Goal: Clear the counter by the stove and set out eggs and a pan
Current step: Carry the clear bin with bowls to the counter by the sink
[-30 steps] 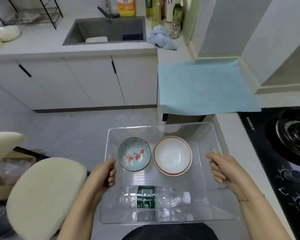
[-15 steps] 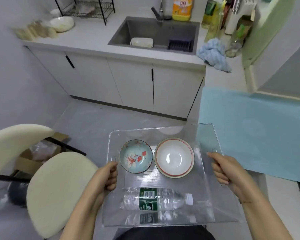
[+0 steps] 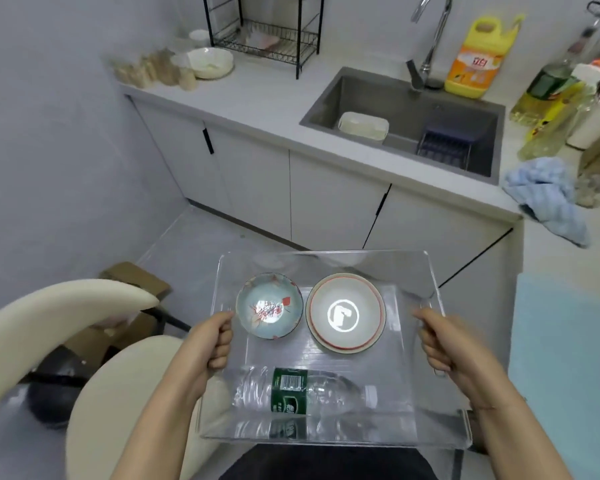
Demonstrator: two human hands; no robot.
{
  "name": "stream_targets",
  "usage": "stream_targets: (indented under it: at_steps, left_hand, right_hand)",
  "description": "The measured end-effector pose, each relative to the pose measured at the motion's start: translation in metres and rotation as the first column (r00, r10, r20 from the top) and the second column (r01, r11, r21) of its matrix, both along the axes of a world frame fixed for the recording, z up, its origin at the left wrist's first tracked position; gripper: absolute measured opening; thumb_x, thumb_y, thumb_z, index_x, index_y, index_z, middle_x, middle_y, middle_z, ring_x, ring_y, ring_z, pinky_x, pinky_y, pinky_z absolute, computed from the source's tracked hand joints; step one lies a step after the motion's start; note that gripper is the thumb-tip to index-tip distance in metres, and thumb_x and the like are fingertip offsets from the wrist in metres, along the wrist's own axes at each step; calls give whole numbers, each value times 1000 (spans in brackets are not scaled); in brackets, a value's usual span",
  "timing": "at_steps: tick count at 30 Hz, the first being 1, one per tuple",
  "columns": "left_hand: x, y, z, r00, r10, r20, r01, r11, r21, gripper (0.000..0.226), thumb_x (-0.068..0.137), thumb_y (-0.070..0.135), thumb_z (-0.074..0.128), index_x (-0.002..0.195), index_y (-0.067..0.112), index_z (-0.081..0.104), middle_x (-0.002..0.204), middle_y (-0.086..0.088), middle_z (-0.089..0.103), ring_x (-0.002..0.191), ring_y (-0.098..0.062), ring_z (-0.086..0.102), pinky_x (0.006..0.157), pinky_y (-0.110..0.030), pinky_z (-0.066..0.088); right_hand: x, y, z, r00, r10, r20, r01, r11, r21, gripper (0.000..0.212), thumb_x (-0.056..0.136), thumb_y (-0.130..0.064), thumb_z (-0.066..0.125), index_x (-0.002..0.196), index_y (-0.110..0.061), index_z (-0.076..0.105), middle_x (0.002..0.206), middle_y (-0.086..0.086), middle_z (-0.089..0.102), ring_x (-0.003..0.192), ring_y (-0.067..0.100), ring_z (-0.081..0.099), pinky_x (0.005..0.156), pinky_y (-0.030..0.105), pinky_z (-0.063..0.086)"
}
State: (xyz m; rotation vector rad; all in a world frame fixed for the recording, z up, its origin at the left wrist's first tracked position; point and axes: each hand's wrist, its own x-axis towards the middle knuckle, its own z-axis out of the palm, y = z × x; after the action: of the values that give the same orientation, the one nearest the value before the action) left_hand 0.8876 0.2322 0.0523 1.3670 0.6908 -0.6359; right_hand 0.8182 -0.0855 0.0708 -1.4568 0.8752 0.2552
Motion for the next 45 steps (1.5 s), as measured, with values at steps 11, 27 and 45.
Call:
stream_targets:
  at_steps: [11,27,45]
  left_hand:
    - [145,48,-11,982,184,-46,-186,982,-42,37,101,22,41,65,19,34,40,10,21,27,-2,14,29,-8,10]
    - [400,56,-11,946,320,-47,-320,947,16,40,102,27,40,63,18,36,35,10,25,23,-3,17,28,-7,13]
    - [687,168,-14,1000,-15,6,15,1000,-8,40,99,33,46,64,16,38,39,9,26,26,-4,17,27,-13,15]
  right_hand:
    - [201,33,-15,985,168,-28,-166,985,48,46,93,-20,54,54,-21,28,42,-2,20,33,11,13,37,17,12]
    - [496,42,-7,952,306,-24,-304,950,70,44,95,-17,50,55,-19,31,44,0,23,34,10,17,36,18,15]
    - [685,158,0,999,49,-24,-50,998,-24,47,95,-19,52,54,-19,28,43,-1,21,34,12,15,36,19,18]
